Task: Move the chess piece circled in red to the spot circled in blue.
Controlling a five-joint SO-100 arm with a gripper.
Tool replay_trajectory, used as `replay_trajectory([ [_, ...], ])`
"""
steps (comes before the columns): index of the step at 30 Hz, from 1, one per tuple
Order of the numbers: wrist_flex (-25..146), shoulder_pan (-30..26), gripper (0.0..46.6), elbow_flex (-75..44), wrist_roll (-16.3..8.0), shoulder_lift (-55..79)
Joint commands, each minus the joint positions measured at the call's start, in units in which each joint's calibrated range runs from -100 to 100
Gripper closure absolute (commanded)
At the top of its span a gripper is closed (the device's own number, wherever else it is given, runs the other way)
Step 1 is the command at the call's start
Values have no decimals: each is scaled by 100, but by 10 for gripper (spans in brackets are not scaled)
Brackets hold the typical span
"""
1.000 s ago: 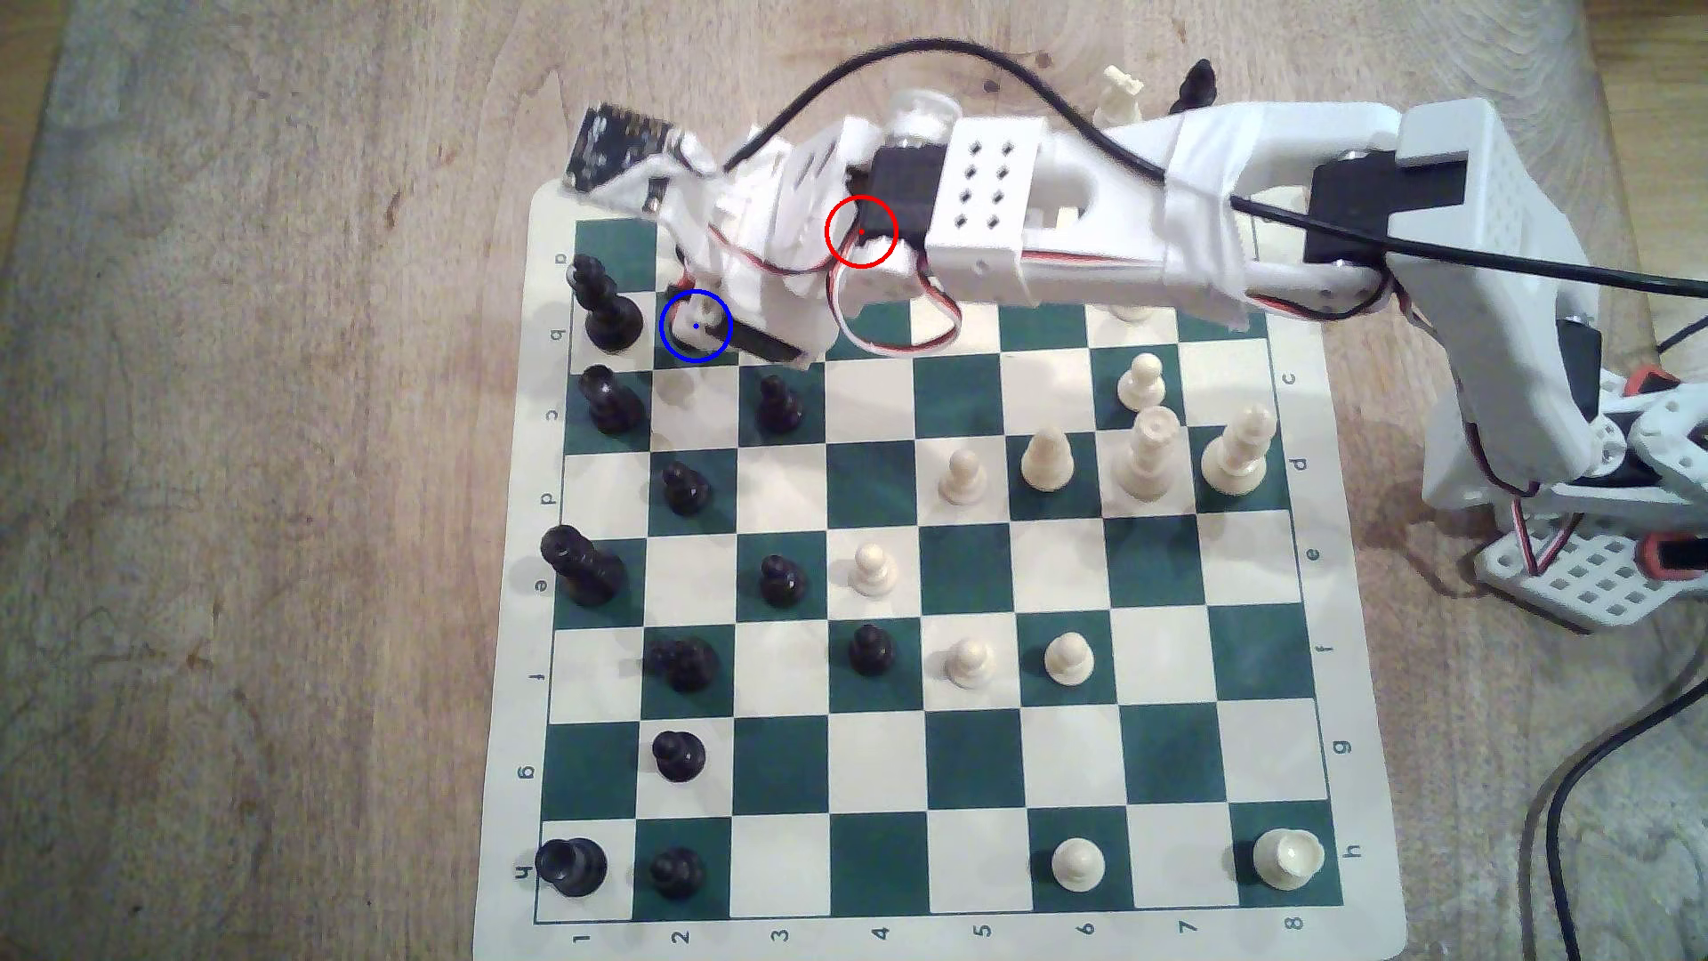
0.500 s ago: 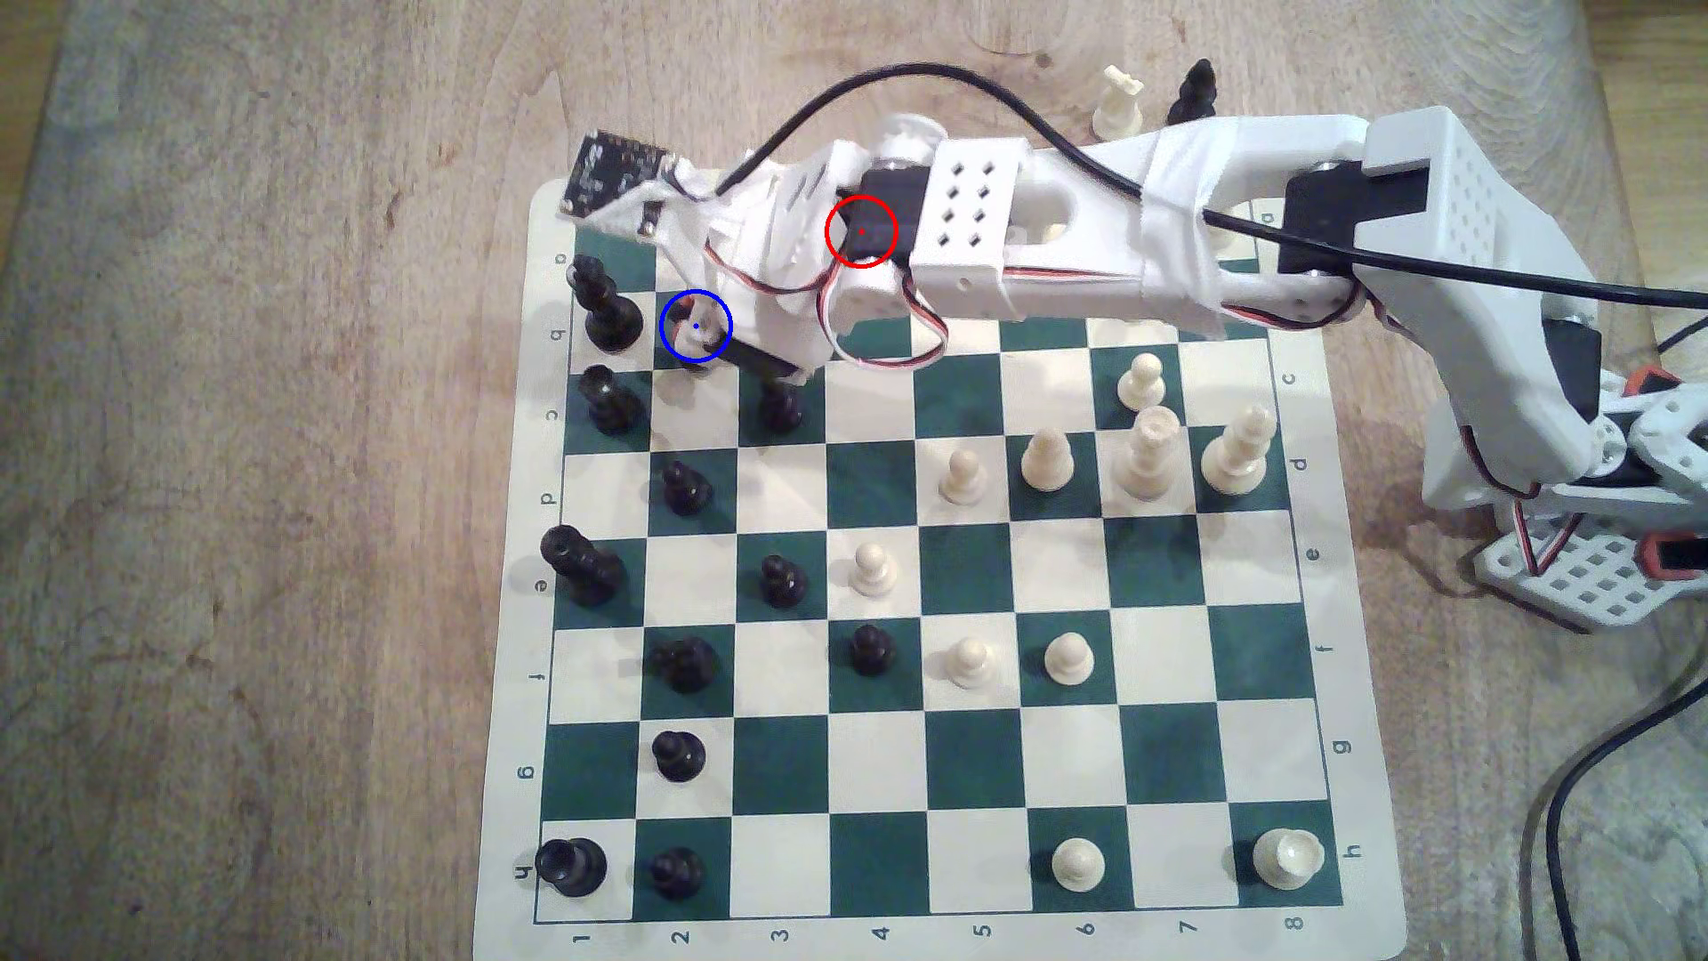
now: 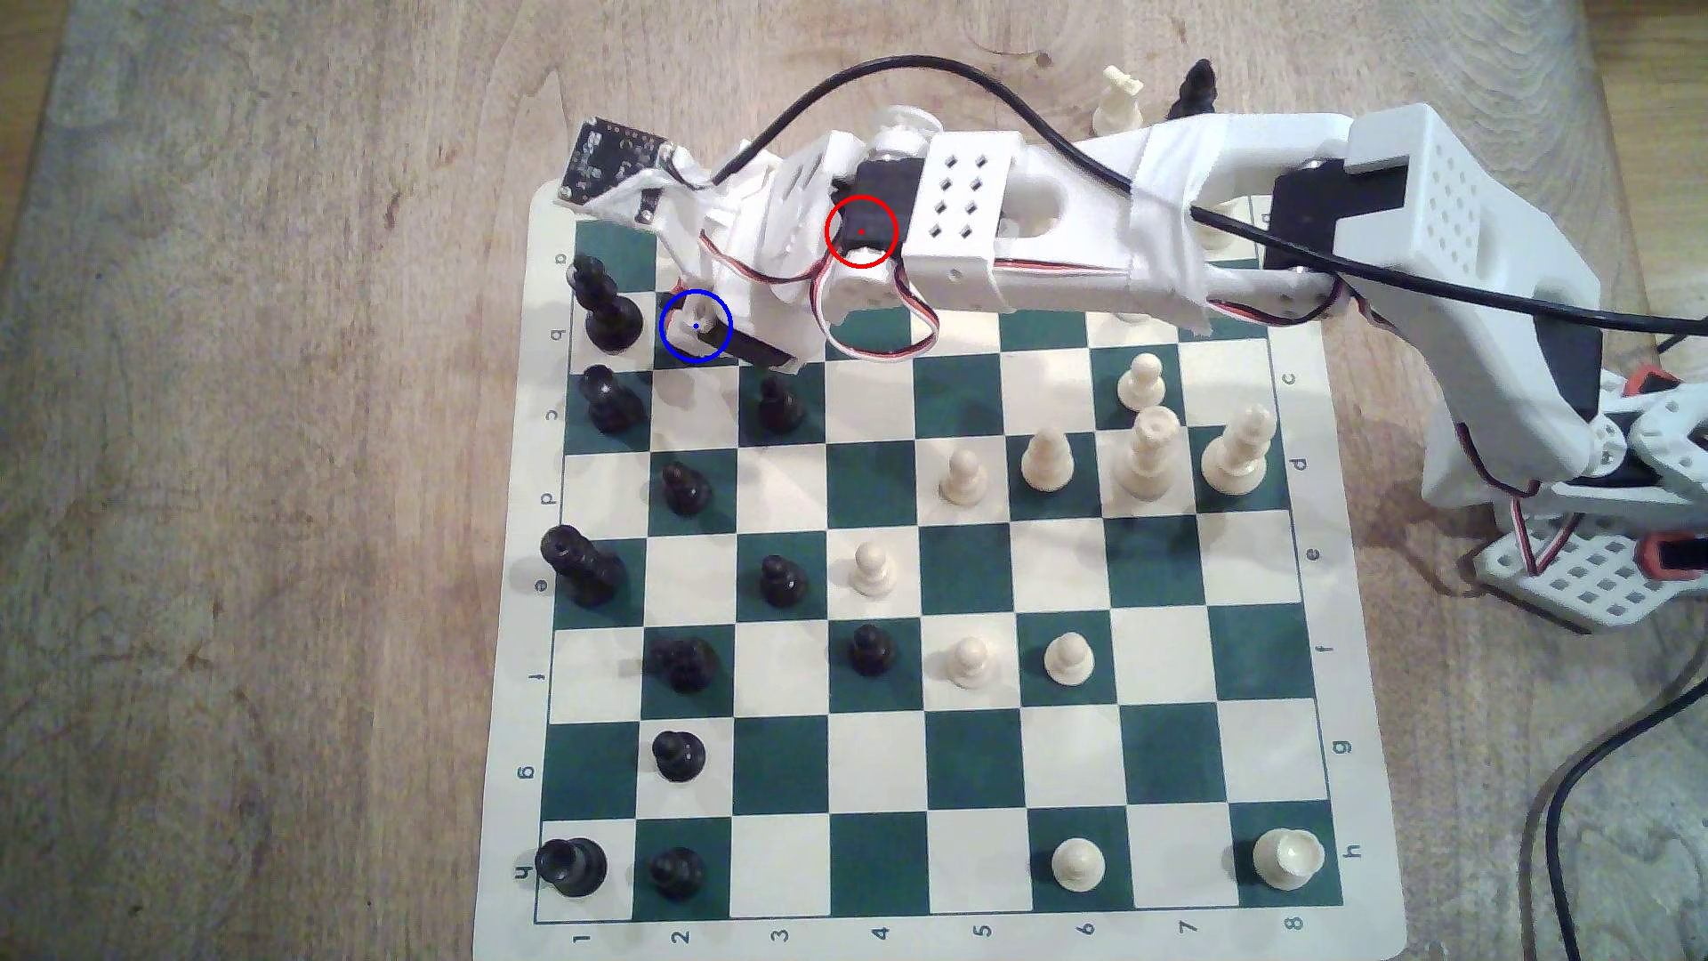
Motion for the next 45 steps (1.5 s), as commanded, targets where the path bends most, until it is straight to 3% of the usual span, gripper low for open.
replay_trajectory([
  [1, -79, 94, 464, -345, 10, -174],
  [10, 3, 78, 449, -218, 15, -395],
  [16, -6, 70, 348, -119, -10, -412],
  [19, -6, 70, 336, -119, -24, -488],
  [24, 93, 23, 252, -10, -68, -828],
  [28, 85, -63, 232, 725, -93, -1490],
  [34, -956, -360, 229, 3753, -15, -3502],
  [38, -1414, -524, 247, 5221, -5, -4886],
  [39, -1553, -556, 284, 5512, 39, -5132],
  [40, -1734, -579, 362, 5838, 122, -5369],
  [42, -2364, -626, 445, 6527, 332, -5768],
  [45, -3724, -720, 464, 7542, 469, -6346],
])
